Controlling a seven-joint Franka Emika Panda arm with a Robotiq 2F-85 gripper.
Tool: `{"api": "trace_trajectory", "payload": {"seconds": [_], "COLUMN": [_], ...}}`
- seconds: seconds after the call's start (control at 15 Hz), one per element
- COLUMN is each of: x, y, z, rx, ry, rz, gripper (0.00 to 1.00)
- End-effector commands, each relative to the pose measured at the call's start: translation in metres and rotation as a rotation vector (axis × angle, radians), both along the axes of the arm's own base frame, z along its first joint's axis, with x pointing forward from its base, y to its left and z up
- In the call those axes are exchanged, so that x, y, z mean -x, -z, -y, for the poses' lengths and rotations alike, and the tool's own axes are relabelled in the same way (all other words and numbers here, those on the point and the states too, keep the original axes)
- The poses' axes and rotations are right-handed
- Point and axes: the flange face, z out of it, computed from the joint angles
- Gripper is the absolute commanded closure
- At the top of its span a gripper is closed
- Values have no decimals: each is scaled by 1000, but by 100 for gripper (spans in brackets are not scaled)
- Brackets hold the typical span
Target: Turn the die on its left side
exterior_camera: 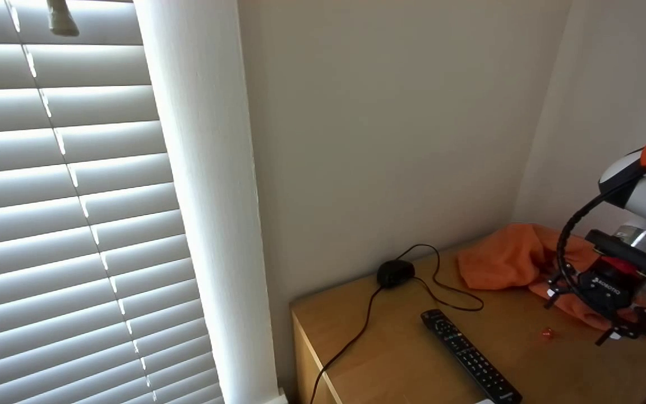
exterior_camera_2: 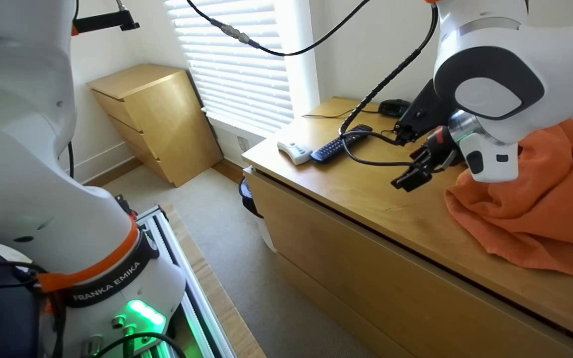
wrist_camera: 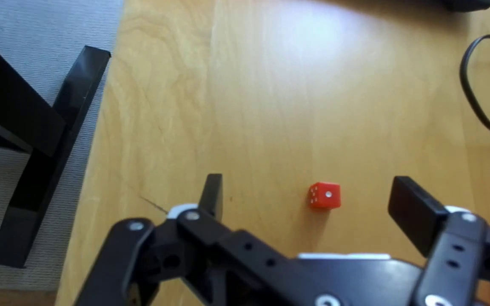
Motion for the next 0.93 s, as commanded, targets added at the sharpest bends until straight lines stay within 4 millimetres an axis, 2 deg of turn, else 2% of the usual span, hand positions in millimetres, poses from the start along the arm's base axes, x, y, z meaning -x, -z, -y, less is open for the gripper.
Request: {"api": "trace_trajectory", "payload": {"seconds": [0.0,0.27,0.53,0.6,0.67,0.73,0.87], "x": [-21,-31,-36,-37,-38,-39,-39], "y": [11,22,33,35,37,39,41], "z": [8,12,13,13,13,13,12], "rx": [-71,-79,-87,-89,-90,-92,-96], "ry": [50,67,71,71,69,70,69], "rz": [-9,-43,-68,-73,-78,-83,-101], "gripper": [0,0,23,38,43,42,29]}}
